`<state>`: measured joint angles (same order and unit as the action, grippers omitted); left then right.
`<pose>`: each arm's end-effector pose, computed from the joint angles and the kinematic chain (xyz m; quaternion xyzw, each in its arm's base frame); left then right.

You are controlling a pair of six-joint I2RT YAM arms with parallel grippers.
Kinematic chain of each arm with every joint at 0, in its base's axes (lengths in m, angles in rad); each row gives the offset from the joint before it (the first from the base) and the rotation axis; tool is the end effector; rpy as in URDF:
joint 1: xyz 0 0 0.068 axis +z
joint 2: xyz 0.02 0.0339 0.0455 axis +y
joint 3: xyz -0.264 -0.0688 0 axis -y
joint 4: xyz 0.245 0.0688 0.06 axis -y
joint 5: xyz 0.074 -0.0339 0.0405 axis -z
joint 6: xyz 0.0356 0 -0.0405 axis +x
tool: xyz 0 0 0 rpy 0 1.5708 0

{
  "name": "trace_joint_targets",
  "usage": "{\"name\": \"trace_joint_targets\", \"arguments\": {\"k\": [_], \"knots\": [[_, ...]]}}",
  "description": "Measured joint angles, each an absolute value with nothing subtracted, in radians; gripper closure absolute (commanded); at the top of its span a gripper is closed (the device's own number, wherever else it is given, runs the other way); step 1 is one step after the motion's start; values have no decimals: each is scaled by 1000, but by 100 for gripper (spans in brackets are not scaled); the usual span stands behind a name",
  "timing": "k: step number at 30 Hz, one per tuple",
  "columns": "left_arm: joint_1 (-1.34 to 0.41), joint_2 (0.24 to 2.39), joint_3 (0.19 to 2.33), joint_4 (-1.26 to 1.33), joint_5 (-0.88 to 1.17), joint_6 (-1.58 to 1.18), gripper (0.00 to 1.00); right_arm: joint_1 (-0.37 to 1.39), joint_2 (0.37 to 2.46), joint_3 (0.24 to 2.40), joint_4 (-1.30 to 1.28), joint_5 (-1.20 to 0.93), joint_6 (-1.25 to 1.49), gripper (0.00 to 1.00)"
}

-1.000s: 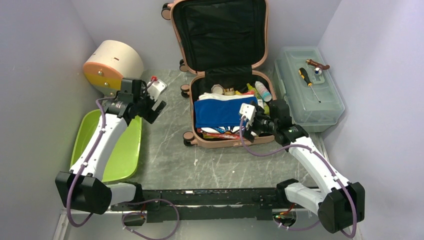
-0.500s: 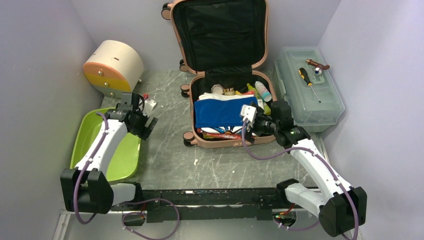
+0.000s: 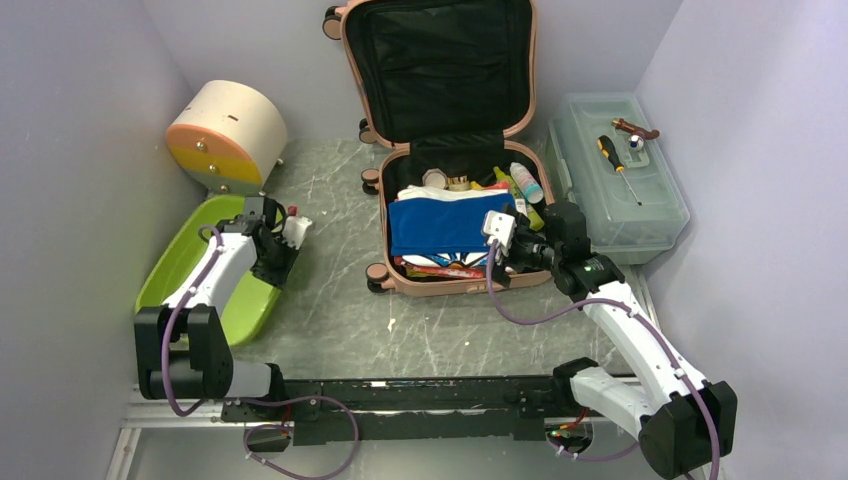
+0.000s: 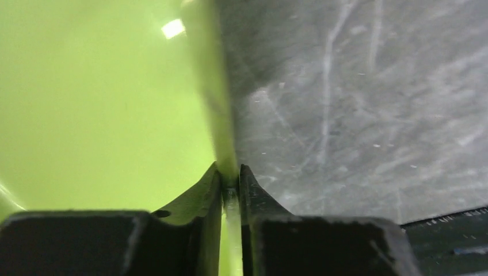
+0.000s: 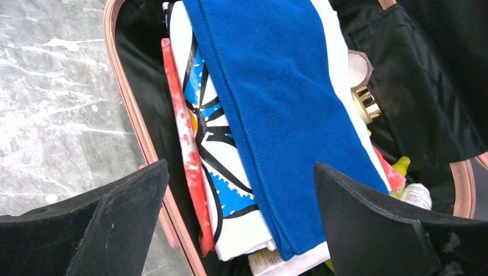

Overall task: Open, take out, and arrange the luggage
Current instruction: Pick up the bin from the corner of the board, then place the bin at the center of the board.

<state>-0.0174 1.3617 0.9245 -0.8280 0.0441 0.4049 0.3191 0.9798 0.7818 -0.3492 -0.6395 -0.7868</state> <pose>0.2455 -0.0058 0.2179 0.2104 0.9655 0.0079 0.1535 0.1951 0.0868 0.2900 -0.5657 0.6235 0.1589 0.5158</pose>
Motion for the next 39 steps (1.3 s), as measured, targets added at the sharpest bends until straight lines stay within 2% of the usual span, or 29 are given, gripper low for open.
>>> {"name": "trace_joint_targets", "arguments": {"k": [5, 10, 19, 29, 39], "knots": [[-30, 1319, 938, -899, 186, 460, 96, 319, 980, 782, -350, -641, -792, 0], [-71, 1250, 939, -986, 295, 542, 100, 319, 979, 782, -350, -642, -793, 0], [-158, 1157, 947, -1133, 405, 678, 100, 319, 979, 782, -350, -642, -792, 0], [-183, 1043, 877, -1125, 350, 956, 100, 303, 979, 782, -350, -645, -789, 0], [-183, 1082, 847, -1005, 298, 1211, 100, 270, 979, 782, -350, -667, -781, 0]]}}
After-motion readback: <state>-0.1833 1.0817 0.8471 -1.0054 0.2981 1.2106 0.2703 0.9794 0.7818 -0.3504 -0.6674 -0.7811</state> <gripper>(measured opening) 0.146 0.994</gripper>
